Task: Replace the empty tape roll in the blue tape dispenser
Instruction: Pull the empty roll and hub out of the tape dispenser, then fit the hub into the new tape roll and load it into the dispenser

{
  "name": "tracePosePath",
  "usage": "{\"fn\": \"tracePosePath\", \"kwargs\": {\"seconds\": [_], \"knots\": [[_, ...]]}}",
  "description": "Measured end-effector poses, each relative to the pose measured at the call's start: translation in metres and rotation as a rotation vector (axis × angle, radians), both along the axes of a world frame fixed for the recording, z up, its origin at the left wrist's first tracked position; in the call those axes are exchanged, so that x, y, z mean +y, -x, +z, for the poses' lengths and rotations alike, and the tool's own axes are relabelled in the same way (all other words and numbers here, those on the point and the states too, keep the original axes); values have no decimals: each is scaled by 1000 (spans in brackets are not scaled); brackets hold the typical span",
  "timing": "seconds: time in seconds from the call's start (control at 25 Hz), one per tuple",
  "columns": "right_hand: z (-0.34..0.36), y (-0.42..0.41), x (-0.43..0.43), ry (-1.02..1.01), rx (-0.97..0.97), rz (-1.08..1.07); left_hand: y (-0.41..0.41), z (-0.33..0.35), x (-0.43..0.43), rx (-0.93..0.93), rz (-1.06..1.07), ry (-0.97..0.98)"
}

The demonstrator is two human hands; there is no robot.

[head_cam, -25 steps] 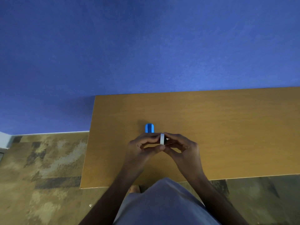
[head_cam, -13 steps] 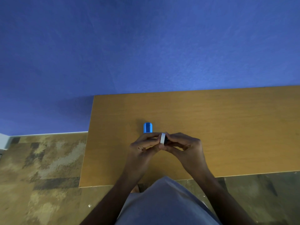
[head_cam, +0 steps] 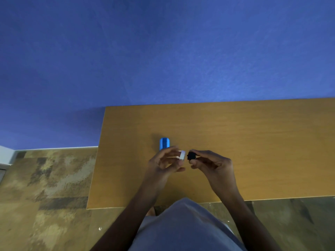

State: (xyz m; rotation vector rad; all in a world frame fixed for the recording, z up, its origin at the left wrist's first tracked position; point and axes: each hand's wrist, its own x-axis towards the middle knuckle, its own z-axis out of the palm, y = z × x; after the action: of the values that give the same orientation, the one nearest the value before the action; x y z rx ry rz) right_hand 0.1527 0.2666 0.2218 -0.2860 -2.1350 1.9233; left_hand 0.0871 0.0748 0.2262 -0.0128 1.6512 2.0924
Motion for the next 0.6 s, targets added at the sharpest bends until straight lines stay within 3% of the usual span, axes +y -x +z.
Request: {"fn": "tracePosePath", "kwargs": {"seconds": [0.12, 0.24, 0.36, 0.6], "knots": [[1, 1, 18, 9, -19, -105, 10, -34, 4, -7, 16, 117], [0, 0, 40, -30, -41, -152, 14, -74, 13, 157, -4, 471], [-3, -1, 57, -32, -47, -157, 17, -111, 32, 337, -59, 700], [-16, 1, 80, 44, -121, -136, 15, -160, 83, 469, -279, 1172]]}}
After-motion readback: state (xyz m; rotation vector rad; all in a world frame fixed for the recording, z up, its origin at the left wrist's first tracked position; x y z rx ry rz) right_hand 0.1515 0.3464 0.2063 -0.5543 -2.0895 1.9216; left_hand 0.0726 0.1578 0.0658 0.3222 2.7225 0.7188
